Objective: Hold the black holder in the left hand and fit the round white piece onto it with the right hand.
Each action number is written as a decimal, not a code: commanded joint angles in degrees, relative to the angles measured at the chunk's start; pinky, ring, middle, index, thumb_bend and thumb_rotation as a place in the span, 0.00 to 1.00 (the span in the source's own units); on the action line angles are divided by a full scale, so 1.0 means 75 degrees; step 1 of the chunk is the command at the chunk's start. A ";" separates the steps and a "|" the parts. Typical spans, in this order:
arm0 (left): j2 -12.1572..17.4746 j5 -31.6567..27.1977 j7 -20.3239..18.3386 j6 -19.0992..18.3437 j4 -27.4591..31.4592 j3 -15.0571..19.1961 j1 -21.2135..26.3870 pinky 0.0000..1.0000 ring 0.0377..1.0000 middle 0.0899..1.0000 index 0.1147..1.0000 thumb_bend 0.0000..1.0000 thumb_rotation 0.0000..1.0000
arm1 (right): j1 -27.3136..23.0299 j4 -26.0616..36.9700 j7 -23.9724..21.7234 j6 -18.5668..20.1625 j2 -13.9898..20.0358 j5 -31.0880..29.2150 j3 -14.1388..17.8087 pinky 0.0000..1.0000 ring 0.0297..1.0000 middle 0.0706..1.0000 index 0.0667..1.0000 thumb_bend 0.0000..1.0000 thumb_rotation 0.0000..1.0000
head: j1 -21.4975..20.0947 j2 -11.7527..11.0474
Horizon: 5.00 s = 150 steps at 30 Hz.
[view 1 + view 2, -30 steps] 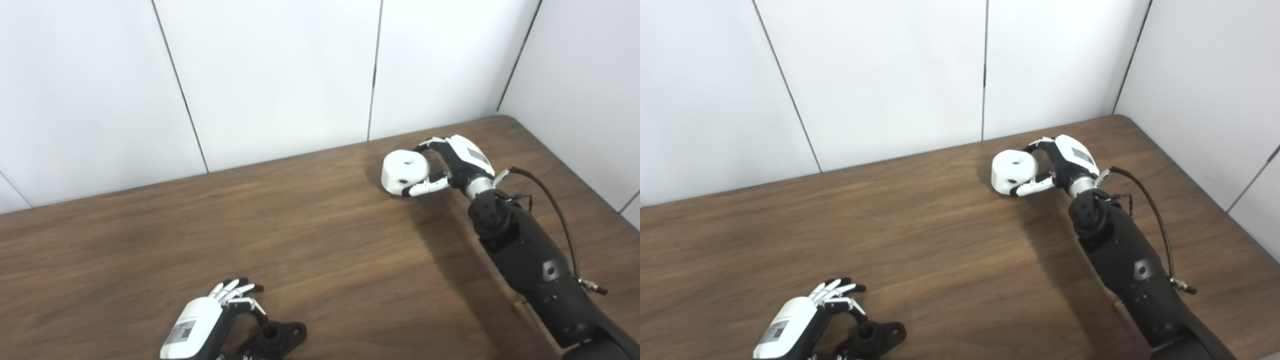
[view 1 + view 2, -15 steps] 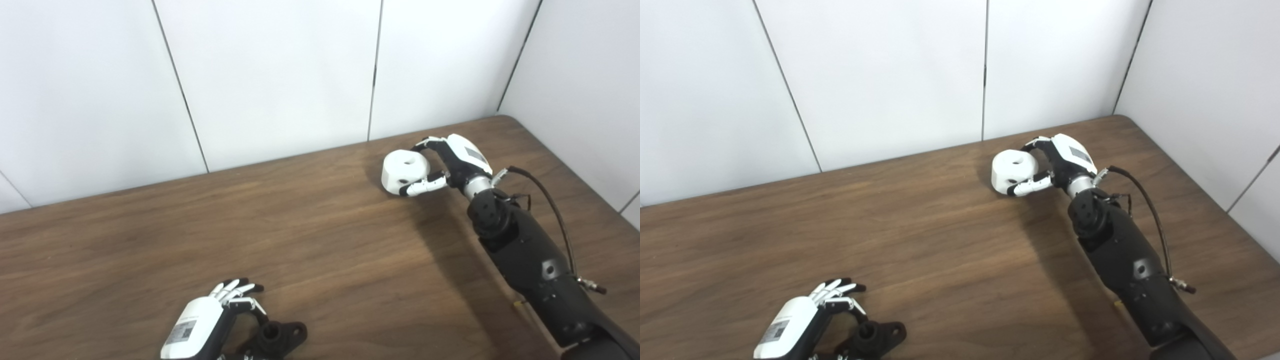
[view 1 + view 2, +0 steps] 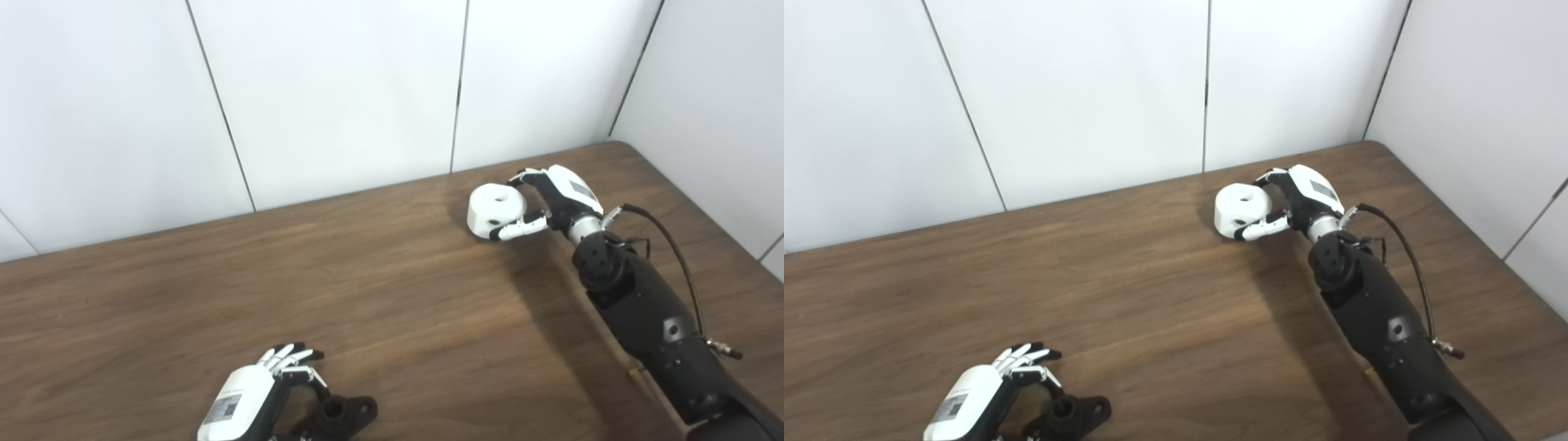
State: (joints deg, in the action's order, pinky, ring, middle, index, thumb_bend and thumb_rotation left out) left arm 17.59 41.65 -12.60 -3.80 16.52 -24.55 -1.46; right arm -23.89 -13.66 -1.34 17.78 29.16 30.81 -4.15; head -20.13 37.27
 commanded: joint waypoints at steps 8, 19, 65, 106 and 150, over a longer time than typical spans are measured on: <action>0.0128 0.0051 -0.0650 -0.0271 -0.0040 -0.0159 -0.0306 0.92 0.93 0.84 0.42 0.52 0.05 | -0.0355 0.0235 0.0106 -0.0084 0.0222 0.0037 0.0110 0.85 0.96 0.90 0.64 0.76 0.30 | -0.0006 0.0017; 0.0123 0.0095 -0.0681 -0.0245 -0.0042 -0.0123 -0.0327 0.91 0.92 0.83 0.42 0.52 0.05 | -0.0382 0.0199 0.0199 -0.0156 0.0176 0.0017 0.0144 0.85 0.96 0.89 0.63 0.78 0.38 | -0.0016 0.0041; 0.0047 0.0159 -0.0778 -0.0321 0.0082 -0.0093 -0.0349 0.89 0.92 0.83 0.42 0.52 0.05 | -0.0379 0.0122 0.0528 -0.0533 0.0176 -0.0069 0.0204 0.85 0.92 0.83 0.45 0.53 0.15 | 0.0052 0.0104; -0.0399 0.0801 -0.1088 -0.0716 0.0193 -0.0389 -0.0077 0.92 0.92 0.82 0.42 0.52 0.05 | 0.0597 0.6038 -0.5201 0.1218 -0.0907 0.1150 0.0747 0.90 0.91 0.79 0.45 0.52 0.14 | 0.1595 0.1025; -0.0949 0.1470 -0.1700 -0.1330 0.0245 -0.0624 0.0268 0.91 0.91 0.82 0.42 0.52 0.06 | 0.1570 0.7900 -0.6488 0.1208 -0.2752 0.1735 -0.0241 0.86 0.94 0.82 0.45 0.52 0.14 | 0.2331 0.1633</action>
State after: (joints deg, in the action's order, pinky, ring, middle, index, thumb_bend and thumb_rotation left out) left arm 10.25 52.86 -22.46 -12.83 20.38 -28.23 1.28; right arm -10.42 43.87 -51.74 26.91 9.01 44.16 -5.88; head -2.64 49.48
